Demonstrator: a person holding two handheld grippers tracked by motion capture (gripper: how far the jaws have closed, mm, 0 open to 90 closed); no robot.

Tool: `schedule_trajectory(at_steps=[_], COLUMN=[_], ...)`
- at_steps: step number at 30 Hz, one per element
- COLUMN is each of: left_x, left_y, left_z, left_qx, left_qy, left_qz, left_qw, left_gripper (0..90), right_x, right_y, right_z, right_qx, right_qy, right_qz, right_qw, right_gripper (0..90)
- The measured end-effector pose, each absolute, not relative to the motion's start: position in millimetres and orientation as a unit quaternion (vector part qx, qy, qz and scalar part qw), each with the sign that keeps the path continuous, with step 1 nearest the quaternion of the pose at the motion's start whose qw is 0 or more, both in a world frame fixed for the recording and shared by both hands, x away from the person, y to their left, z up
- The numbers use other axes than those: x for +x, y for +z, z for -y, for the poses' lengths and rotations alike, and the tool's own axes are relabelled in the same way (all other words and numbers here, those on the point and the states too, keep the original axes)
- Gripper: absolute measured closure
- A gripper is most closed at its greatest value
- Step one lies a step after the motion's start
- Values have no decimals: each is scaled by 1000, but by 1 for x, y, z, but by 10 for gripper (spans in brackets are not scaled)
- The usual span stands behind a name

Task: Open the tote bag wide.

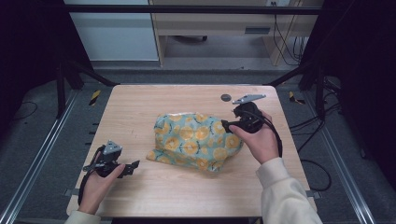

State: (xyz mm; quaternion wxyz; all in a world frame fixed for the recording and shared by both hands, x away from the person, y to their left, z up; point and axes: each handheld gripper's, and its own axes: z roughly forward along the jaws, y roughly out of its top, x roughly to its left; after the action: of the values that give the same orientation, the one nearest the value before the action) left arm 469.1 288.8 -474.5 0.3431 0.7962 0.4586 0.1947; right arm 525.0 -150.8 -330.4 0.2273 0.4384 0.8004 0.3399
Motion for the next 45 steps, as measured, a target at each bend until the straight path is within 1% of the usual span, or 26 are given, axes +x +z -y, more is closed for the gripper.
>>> schedule_trajectory(at_steps=[3,8,10,11,12,13,15,17,18,19,20,21,22,23,24,26,28,32,36,41,45], left_x=[468,469,469,469,469,469,469,469,469,469,469,469,469,469,469,469,469,469,469,469,469], left_y=[-471,-471,-472,-471,-471,-472,-472,-472,-472,-472,-472,-472,-472,-472,-473,-472,-472,-472,-472,-472,-473], left_z=[-292,-297,-297,-296,-296,-295,-295,-294,-294,-294,-294,-294,-294,-294,-294,-294,-294,-295,-295,-295,-295], left_qx=[787,780,781,783,783,783,784,785,785,785,785,787,787,787,786,787,787,787,786,784,786], left_qy=[213,209,207,206,207,206,206,205,205,205,204,204,204,204,204,204,204,205,206,206,206], left_qz=[-464,-474,-474,-472,-472,-471,-470,-470,-470,-470,-470,-468,-469,-469,-470,-468,-468,-469,-470,-473,-470], left_qw=[346,350,350,349,350,350,349,348,348,348,348,346,346,346,347,346,345,344,344,346,343], left_gripper=[111,110,110,110,110,110,110,110,110,110,110,110,110,111,111,111,111,111,111,112,112], right_x=[534,546,549,551,551,553,553,554,552,551,551,550,549,547,547,546,544,538,523,488,458], right_y=[-332,-348,-353,-355,-355,-357,-357,-358,-360,-361,-361,-362,-363,-363,-363,-362,-361,-356,-346,-338,-347], right_z=[147,138,135,133,133,132,132,131,131,129,129,129,128,126,126,125,124,121,116,111,108], right_qx=[443,443,443,446,446,446,447,447,444,441,441,439,434,427,427,419,412,398,380,348,331], right_qy=[349,345,338,337,337,334,332,334,339,340,340,338,337,338,338,342,348,364,384,420,446], right_qz=[-797,-807,-812,-812,-812,-814,-815,-816,-818,-820,-820,-822,-825,-829,-829,-831,-832,-831,-829,-824,-819], right_qw=[215,181,176,170,170,161,160,152,139,131,131,130,129,125,125,128,131,135,146,155,144], right_gripper=[312,311,318,339,339,367,384,472,572,644,644,680,725,800,800,866,899,900,900,900,900])
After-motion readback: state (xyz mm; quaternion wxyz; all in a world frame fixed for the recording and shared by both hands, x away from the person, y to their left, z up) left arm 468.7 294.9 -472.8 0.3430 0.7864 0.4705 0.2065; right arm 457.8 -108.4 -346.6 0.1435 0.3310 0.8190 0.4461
